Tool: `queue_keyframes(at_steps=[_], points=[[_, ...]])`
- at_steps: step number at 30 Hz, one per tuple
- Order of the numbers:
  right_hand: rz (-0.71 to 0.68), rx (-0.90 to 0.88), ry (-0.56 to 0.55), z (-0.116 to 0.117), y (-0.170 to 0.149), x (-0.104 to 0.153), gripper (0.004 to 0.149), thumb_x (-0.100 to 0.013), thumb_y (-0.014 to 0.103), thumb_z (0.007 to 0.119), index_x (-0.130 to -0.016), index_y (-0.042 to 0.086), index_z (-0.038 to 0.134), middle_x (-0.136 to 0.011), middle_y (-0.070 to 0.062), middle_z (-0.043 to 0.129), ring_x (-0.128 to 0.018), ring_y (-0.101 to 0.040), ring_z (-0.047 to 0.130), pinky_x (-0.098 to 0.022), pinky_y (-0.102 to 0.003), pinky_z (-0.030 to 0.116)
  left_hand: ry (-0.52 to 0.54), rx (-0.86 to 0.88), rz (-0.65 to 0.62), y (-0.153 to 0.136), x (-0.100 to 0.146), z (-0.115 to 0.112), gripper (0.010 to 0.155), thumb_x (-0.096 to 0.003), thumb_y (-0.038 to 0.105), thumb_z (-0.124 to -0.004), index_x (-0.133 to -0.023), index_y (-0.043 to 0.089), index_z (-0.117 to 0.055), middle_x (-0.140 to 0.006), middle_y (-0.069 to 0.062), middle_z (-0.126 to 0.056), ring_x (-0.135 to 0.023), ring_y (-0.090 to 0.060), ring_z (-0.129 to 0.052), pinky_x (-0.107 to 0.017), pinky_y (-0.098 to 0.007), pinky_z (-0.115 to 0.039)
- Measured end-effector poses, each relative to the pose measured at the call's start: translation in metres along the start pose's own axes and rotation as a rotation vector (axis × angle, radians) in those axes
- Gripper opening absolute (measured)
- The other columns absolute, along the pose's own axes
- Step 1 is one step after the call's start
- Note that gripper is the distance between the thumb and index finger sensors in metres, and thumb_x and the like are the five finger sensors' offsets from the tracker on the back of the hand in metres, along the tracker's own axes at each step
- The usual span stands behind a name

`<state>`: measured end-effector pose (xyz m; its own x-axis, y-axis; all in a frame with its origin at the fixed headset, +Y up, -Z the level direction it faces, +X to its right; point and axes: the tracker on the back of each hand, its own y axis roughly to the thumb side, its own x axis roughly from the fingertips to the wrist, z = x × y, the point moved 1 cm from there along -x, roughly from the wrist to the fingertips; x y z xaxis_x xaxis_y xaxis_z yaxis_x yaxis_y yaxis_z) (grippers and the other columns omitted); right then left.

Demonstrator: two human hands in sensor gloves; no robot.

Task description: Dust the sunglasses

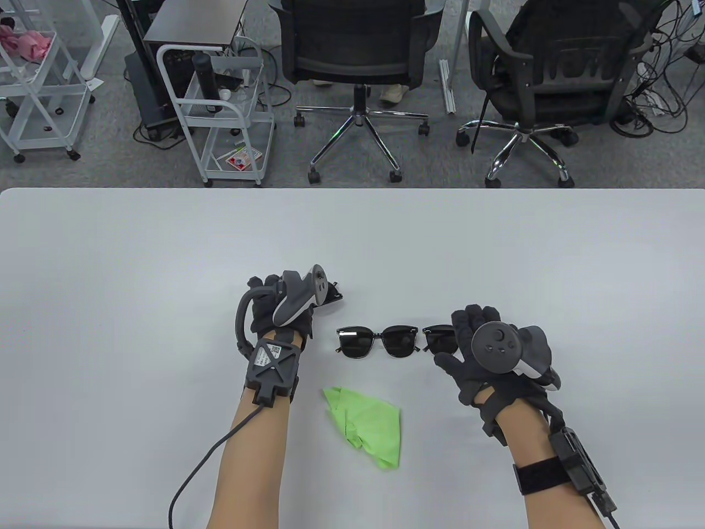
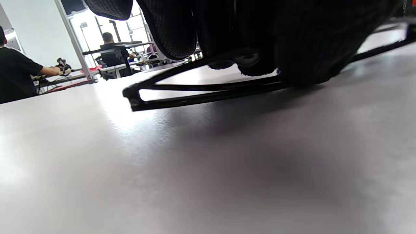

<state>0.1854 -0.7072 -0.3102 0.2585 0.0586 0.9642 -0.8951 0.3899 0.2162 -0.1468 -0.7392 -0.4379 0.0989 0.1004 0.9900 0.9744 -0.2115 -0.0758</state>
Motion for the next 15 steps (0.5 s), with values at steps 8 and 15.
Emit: queue_keyframes(at_steps=[8, 15], points=[[-0.056, -0.024, -0.032, -0.004, 0.013, 0.002, 0.083, -0.049, 0.054, 0.071, -0.107, 0.003, 0.042, -0.111, -0.029, 0.034, -0.096, -0.056, 0.03, -0.059, -0.074, 0.032, 0.154, 0.296, -0.069, -0.042, 0.05, 0.064, 0.05, -0.0318, 0.059, -0.087, -0.08, 0.047, -0.083, -0.102, 0.017, -0.075, -0.1, -0.02, -0.083, -0.077, -0.053, -0.059], [-0.141, -0.102, -0.121, -0.015, 0.035, 0.004, 0.078, -0.049, 0.051, 0.075, -0.106, 0.004, 0.05, -0.111, -0.028, 0.045, -0.097, -0.056, 0.04, -0.06, -0.074, 0.036, 0.106, 0.595, -0.181, -0.048, 0.099, 0.08, 0.051, -0.0331, 0.06, -0.086, -0.082, 0.046, -0.082, -0.103, 0.015, -0.075, -0.097, -0.021, -0.087, -0.076, -0.053, -0.062]])
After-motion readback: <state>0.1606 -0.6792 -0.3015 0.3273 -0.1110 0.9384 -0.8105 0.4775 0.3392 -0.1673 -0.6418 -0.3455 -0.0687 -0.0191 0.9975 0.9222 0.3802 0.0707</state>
